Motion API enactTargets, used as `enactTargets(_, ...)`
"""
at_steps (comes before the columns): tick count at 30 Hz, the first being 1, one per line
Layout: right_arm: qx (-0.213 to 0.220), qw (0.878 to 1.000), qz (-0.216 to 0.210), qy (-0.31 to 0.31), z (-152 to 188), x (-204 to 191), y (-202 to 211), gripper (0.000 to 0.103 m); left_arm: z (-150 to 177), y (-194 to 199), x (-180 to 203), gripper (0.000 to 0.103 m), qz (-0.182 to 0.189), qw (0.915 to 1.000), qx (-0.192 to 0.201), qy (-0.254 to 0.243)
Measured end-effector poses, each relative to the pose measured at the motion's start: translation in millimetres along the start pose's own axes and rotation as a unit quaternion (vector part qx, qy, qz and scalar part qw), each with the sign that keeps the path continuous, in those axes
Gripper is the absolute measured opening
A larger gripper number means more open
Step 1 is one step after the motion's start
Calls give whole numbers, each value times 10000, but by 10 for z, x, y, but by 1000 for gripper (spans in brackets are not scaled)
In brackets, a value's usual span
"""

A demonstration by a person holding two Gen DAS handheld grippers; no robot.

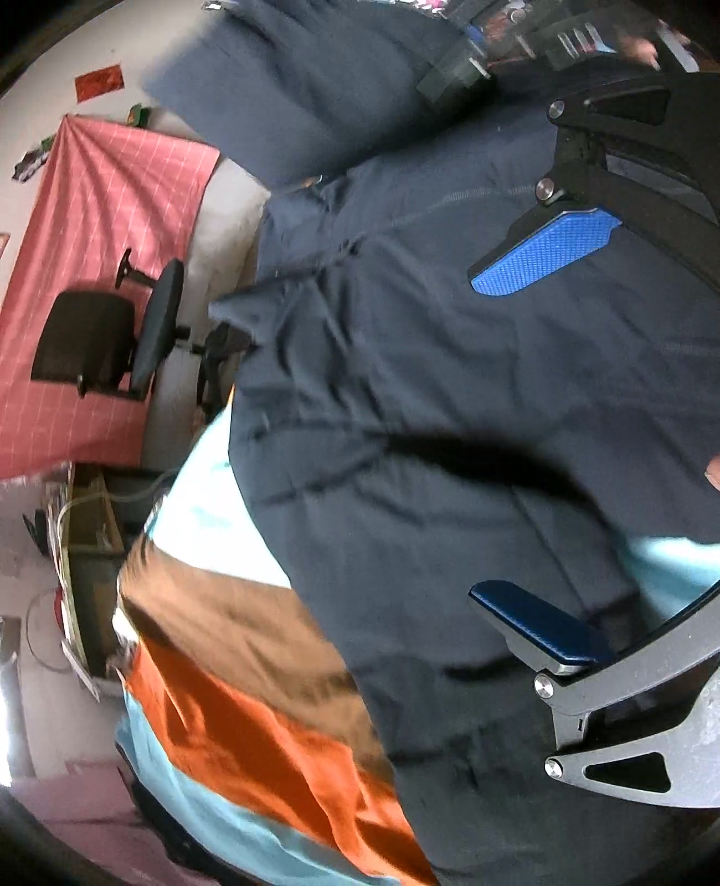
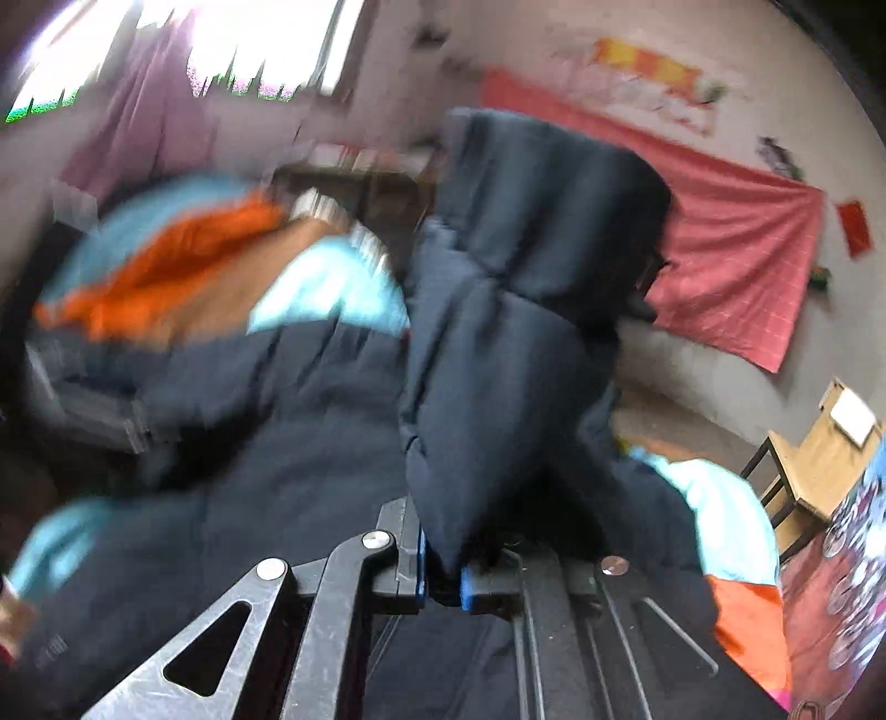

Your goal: Fold large clothes

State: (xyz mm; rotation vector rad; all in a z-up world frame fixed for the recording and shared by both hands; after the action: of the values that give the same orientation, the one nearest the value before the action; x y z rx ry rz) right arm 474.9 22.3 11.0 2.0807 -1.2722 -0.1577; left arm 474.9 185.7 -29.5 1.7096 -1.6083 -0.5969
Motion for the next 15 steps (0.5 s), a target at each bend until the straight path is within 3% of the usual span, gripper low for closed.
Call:
enactTargets(1, -200, 9997, -19, 133, 63, -74, -114, 11, 4, 12, -61, 101, -18, 10000, 0, 56)
enactTargets(4, -739, 9956, -418, 384, 324, -330, -343, 32, 9, 6, -250, 101, 67, 9995, -3, 317)
enactTargets(6, -945, 9924, -681, 387, 480, -414, -370, 64, 24, -7, -325, 101, 162, 9986, -33, 506)
enactTargets(7, -969, 9917, -752, 396, 512, -448, -349, 70, 28, -7, -346, 101, 233, 9979, -38, 595)
enactTargets(12, -880, 9879, -1232, 345, 598, -371, -123, 72, 26, -23, -296, 101, 489, 9961, 17, 730)
enactTargets(14, -675, 9911, -1130, 176, 627, -248, -25, 72, 60, -83, -163, 101, 600, 9963, -26, 620)
enactTargets(15, -485, 9943, -948, -36, 602, 16, 51, 72, 84, -133, -74, 101, 611, 9967, -77, 524)
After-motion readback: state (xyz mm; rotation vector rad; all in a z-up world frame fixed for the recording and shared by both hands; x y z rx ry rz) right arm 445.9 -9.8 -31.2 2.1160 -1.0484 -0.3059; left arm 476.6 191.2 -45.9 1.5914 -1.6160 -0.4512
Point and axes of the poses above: each gripper's, at about its wrist camera, not at the fingertips, and y roughly against the way its jaws point, x to its right, z to its underside, the point moved 7 cm from there along -y, roughly the way its jaws point, and after that the axes turned 2 degrees about z, right-handed, at the moved point
